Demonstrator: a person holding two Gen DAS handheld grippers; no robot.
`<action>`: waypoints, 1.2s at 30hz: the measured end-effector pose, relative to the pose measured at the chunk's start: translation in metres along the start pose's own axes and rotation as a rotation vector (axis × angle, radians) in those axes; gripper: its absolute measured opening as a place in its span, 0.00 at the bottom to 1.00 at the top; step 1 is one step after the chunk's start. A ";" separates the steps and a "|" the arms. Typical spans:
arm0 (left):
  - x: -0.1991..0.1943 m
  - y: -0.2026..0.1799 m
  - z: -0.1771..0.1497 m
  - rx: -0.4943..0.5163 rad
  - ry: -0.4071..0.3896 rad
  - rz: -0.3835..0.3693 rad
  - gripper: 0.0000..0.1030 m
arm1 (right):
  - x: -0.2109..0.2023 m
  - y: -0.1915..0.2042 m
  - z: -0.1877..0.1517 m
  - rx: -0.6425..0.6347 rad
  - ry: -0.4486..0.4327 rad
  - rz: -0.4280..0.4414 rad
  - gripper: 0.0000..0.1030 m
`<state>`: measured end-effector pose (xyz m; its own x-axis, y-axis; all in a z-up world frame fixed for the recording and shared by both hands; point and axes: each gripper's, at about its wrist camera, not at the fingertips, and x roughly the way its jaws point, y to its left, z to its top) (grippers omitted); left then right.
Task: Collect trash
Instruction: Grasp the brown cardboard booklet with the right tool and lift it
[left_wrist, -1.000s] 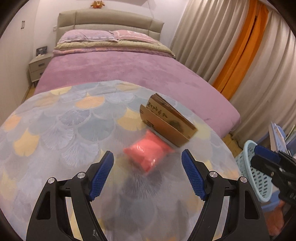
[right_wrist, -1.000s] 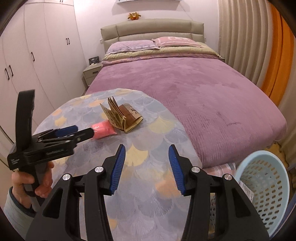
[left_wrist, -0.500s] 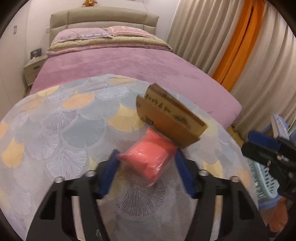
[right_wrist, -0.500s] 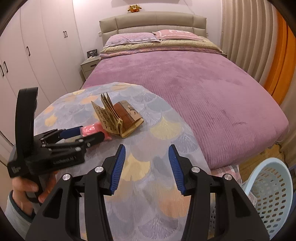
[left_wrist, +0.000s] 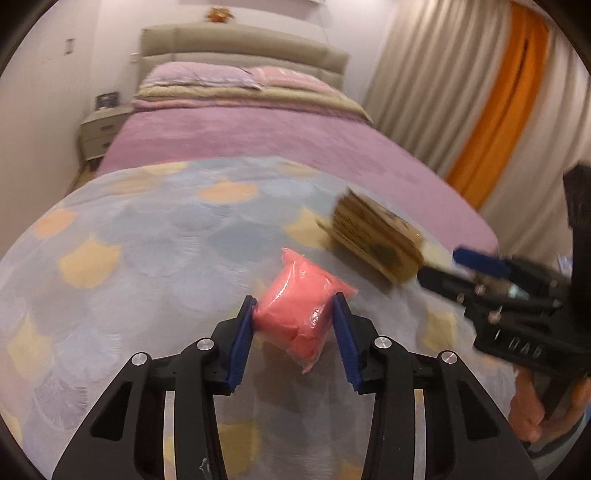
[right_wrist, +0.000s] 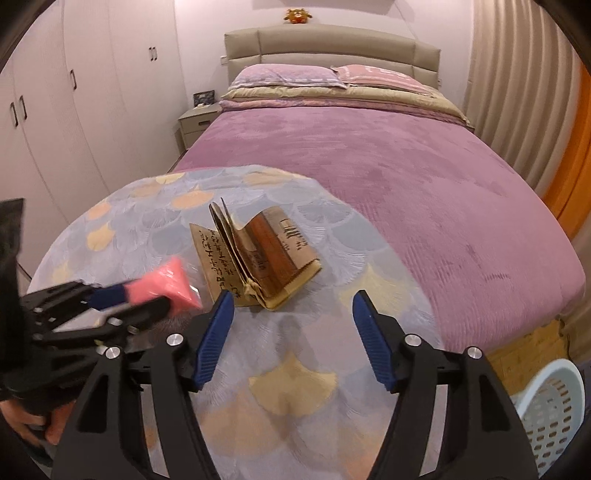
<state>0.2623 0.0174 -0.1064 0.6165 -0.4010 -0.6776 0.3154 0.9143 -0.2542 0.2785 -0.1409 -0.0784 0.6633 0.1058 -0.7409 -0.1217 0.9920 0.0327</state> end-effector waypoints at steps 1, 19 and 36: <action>-0.001 0.005 0.000 -0.022 -0.014 -0.001 0.39 | 0.003 0.004 0.000 -0.012 0.005 0.006 0.62; -0.011 0.024 0.005 -0.116 -0.071 -0.002 0.39 | -0.003 0.009 0.013 0.010 -0.076 0.093 0.72; -0.013 0.021 0.005 -0.101 -0.086 -0.010 0.39 | 0.032 -0.007 0.019 0.083 -0.006 0.150 0.03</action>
<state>0.2645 0.0418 -0.1001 0.6749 -0.4096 -0.6138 0.2504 0.9096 -0.3317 0.3141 -0.1428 -0.0896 0.6467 0.2531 -0.7196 -0.1581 0.9673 0.1982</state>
